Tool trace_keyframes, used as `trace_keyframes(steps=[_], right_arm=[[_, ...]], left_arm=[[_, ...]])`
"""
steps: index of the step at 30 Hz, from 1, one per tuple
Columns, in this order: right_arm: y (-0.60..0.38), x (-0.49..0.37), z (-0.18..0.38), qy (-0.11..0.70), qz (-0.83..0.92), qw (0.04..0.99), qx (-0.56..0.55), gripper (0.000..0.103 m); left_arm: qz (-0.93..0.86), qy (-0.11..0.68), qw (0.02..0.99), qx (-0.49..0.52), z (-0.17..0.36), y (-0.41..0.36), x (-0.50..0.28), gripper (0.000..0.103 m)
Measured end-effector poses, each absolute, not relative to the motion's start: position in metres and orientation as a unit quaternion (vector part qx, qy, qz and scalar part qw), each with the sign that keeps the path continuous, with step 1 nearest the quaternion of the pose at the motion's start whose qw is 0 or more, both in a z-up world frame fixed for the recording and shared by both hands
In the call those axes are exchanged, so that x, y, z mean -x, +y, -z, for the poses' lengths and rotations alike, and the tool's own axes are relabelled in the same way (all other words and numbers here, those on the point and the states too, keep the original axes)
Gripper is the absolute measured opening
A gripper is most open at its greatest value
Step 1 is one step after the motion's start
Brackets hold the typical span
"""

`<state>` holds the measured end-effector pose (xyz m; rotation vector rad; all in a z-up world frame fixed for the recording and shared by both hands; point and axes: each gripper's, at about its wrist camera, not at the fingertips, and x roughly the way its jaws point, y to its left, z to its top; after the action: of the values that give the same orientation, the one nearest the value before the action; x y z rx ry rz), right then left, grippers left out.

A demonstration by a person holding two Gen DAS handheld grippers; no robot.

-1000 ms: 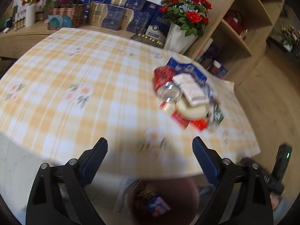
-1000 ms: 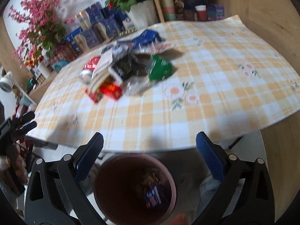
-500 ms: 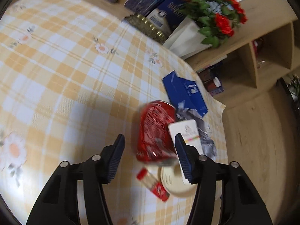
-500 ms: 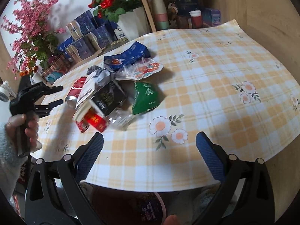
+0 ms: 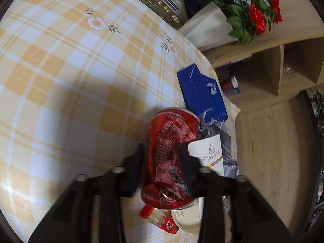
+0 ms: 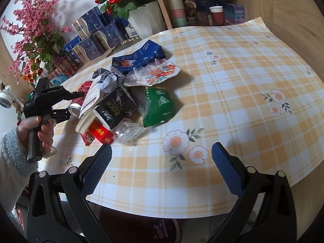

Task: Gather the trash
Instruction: 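Reach the left tool to the red can and grasp it, then grasp the white printed card with the right tool while the left tool lifts the can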

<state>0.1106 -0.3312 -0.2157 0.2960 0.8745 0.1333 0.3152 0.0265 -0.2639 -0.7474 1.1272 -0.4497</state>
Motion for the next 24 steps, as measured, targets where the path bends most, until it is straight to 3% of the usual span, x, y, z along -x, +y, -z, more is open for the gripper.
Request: trace_keyframes(steps=[6,15,24], right_arm=[[-0.309,-0.121,0.195,0.402,-0.084,0.905,-0.109,0.097],[-0.221,-0.173,0.160,0.375,-0.167,0.912,-0.020,0.097],[-0.136,-0.232,0.192,0.443,-0.197,0.866,0.121,0.084]], left_arm=[[0.198,0.480,0.797,0.309,0.229,0.030,-0.299,0.012],[0.146,0.402,0.886,0.179,0.158,0.059,-0.249,0.011],[0.111,0.385,0.901,0.163,0.158,0.098,-0.211,0.011]])
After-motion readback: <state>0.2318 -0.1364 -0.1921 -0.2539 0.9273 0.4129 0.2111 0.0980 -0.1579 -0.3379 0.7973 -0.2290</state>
